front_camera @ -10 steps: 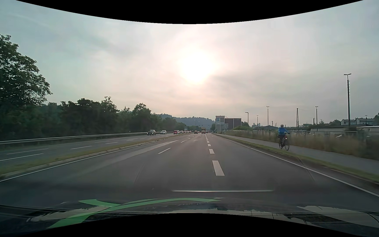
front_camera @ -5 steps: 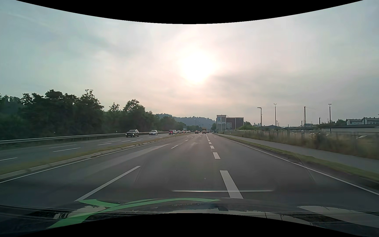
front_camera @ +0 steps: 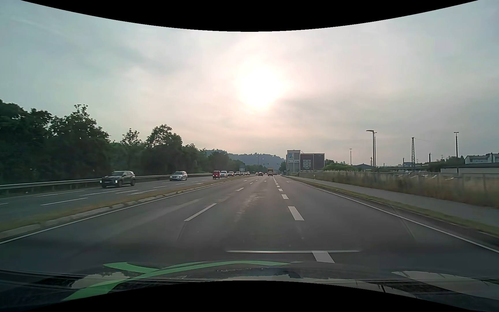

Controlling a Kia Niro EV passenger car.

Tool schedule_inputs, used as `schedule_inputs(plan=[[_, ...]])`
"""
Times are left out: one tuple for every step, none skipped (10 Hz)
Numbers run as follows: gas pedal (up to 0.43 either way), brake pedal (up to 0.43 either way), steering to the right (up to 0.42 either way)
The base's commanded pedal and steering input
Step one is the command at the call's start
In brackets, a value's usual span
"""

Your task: Follow the waypoints while adhering to traffic rules and regulations

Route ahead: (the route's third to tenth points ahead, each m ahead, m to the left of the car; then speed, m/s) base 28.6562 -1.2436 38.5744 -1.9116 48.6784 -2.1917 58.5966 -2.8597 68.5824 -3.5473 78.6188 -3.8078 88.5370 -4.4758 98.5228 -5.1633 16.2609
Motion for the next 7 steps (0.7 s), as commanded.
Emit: schedule_inputs(plan=[[0.13,0.0,0.0],[0.13,0.0,0.0],[0.13,0.0,0.0],[0.13,0.0,0.0],[0.13,0.0,0.0],[0.13,0.0,0.0],[0.13,0.0,0.0]])
